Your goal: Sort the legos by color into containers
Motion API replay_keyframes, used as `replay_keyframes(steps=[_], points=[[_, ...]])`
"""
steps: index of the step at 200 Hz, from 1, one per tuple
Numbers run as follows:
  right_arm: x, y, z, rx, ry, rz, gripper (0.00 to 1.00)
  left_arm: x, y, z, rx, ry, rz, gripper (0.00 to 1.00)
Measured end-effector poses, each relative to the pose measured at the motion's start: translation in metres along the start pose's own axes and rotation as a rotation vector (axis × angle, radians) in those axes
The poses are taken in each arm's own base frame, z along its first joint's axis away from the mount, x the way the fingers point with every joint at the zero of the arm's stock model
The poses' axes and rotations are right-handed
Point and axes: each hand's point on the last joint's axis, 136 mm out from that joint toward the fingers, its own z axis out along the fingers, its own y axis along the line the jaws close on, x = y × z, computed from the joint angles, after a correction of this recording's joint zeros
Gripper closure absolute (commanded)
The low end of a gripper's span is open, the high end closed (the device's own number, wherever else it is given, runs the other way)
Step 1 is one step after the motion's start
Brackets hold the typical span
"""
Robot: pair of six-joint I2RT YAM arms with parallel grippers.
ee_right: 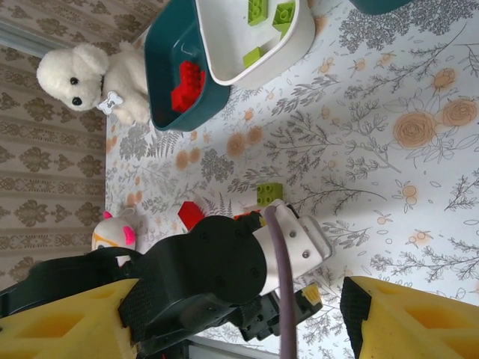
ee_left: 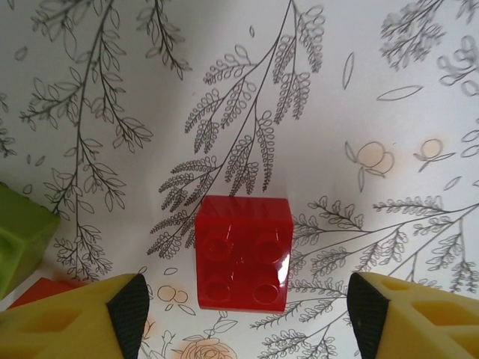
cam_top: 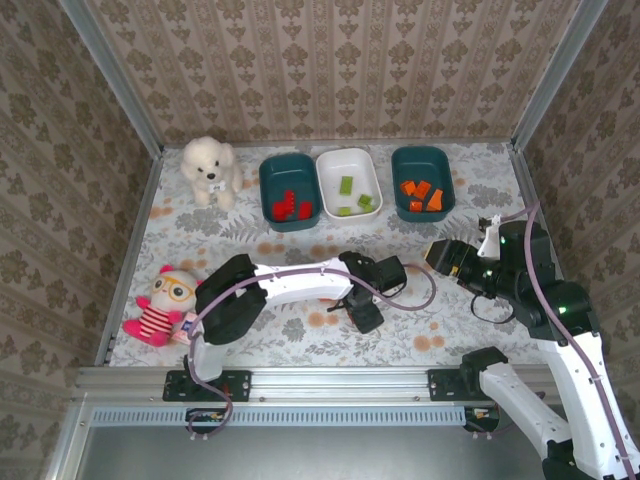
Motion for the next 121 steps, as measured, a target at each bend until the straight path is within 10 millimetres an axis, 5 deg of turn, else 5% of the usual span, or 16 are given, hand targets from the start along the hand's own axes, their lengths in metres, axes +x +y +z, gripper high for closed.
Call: replay_keyframes(steps=[41,93,121], points=[[0.003,0.0,0.002,-0.005,0.013,0.005,0.29,0.007,-0.002,0.021,0.003,0.066,-0.005,0.34],[0.006,-0.004,0.006,0.004,0.027,0.014,0.3,0.004,-0.005,0.021,0.019,0.059,-0.027,0.76],[0.007,-0.004,0.007,0.0,0.034,0.015,0.3,0.001,-0.003,0.02,0.014,0.052,-0.039,0.83]])
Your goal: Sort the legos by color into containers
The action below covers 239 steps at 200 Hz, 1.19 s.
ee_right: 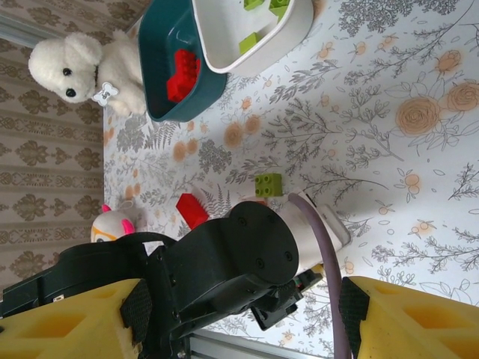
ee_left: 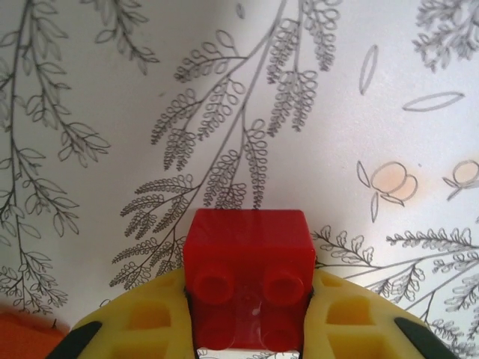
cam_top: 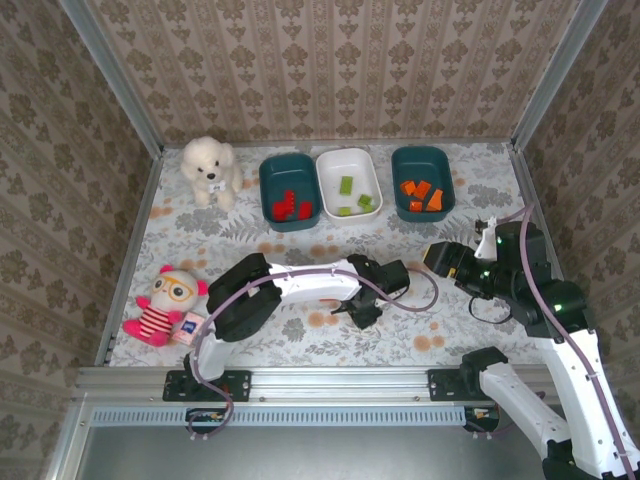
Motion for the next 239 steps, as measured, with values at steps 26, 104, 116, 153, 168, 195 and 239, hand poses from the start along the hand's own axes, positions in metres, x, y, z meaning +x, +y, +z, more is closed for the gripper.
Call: replay_keyframes(steps=[26,104,116,153,168,195,239], points=[[0.001,0.0,0.002,-0.001,0.009,0.001,0.31,-0.004,0.016,-0.004,-0.009,-0.015,-0.064,0.85],[0.002,-0.006,0.027,0.051,0.102,-0.05,0.33,-0.042,0.221,-0.155,0.025,-0.504,-0.667,0.85],[0.007,-0.004,0.037,0.056,0.143,-0.081,0.33,-0.043,0.258,-0.162,0.042,-0.561,-0.757,0.85],[0.027,0.015,0.066,0.036,0.25,-0.2,0.33,-0.062,0.346,-0.131,0.108,-0.593,-0.937,0.85],[0.03,0.022,0.075,0.026,0.264,-0.227,0.33,-0.07,0.37,-0.106,0.13,-0.575,-0.979,0.85],[0.032,0.031,0.09,0.028,0.267,-0.259,0.33,-0.073,0.397,-0.064,0.144,-0.516,-1.036,0.86],[0.026,0.037,0.094,0.026,0.229,-0.261,0.33,-0.065,0.399,-0.039,0.168,-0.447,-1.096,0.84]])
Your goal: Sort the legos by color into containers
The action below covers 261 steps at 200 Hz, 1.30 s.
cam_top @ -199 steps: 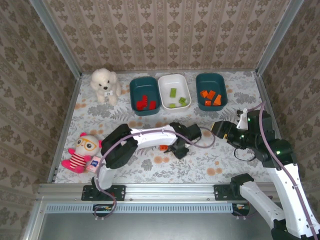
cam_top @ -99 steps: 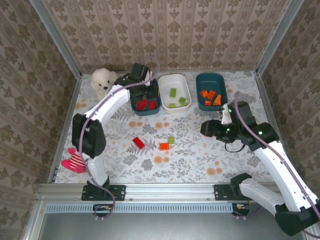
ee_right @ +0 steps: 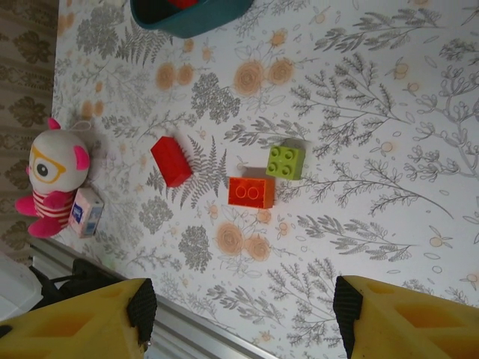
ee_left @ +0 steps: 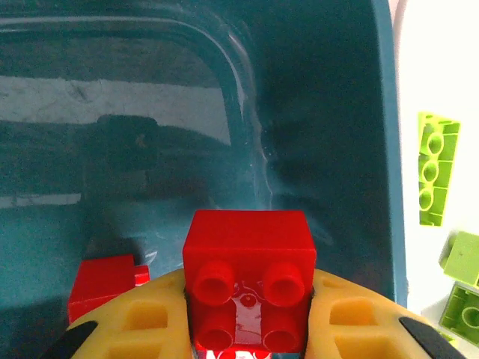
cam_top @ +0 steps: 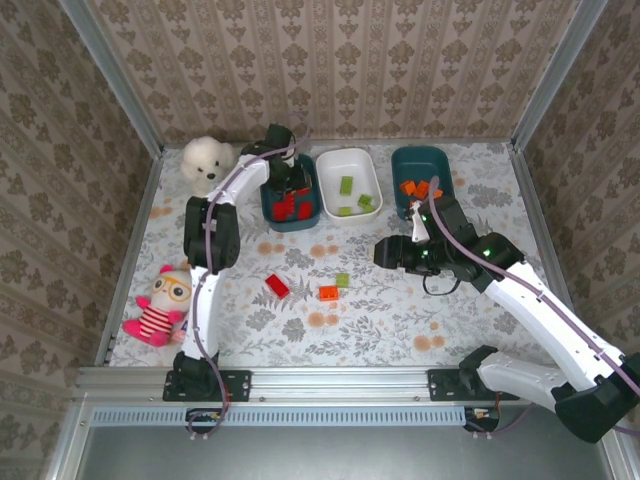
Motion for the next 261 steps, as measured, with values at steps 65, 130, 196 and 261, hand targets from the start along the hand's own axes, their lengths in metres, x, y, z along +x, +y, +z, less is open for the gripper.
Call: replay_keyframes(steps=[65,130,196,261], points=[[-0.009,0.0,0.008,0.046,-0.007,-0.022,0.33,0.001,-0.005,0.0,0.024,0.012,-0.031,0.55],[-0.013,0.019,0.041,0.152,0.058,-0.183,0.33,0.001,-0.007,-0.005,0.027,0.011,-0.046,0.39],[0.023,0.012,0.118,0.363,0.209,-0.203,0.28,0.006,-0.036,-0.138,0.091,-0.203,-0.024,0.33],[0.045,-0.007,0.168,0.515,0.269,-0.068,0.31,0.125,-0.001,-0.22,0.138,-0.298,-0.102,0.31]])
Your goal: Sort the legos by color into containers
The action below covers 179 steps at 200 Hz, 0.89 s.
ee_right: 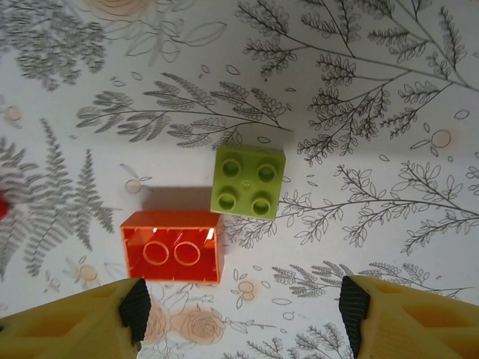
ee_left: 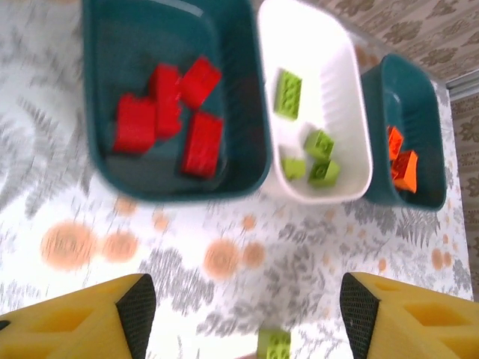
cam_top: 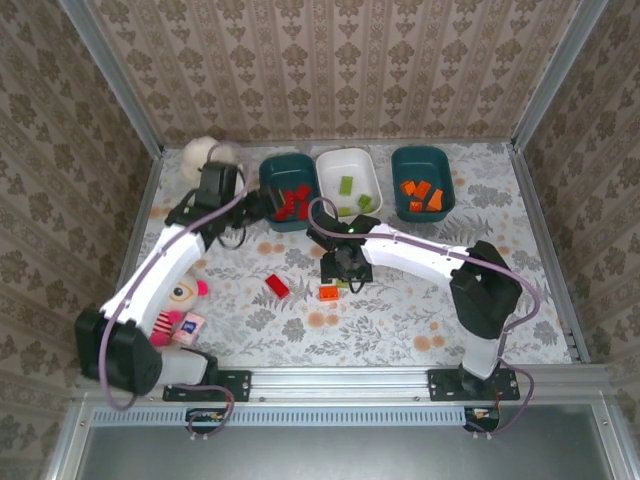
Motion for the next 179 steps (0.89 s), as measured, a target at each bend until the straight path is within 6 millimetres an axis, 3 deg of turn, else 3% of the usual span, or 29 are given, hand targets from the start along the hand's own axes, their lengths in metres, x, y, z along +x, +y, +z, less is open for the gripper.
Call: replay_keyframes(steps=[38,69,88,158,179], points=[[0.003,-0.001,0.026,0.04,0.035,0.043,0.36,0.062,0.025,-0.035,0.001,0.018,-0.038,0.28],[0.001,0.0,0.042,0.054,0.048,0.049,0.4,0.079,0.031,-0.069,0.042,-0.044,-0.062,0.28],[-0.003,-0.002,0.05,0.059,0.05,0.061,0.44,0.087,0.036,-0.08,0.05,-0.061,-0.078,0.29],[-0.014,-0.001,0.063,0.054,0.042,0.075,0.7,0.097,0.043,-0.078,0.023,-0.027,-0.1,0.29],[-0.015,0.0,0.062,0.051,0.039,0.064,0.71,0.099,0.044,-0.073,0.01,-0.006,-0.1,0.29]])
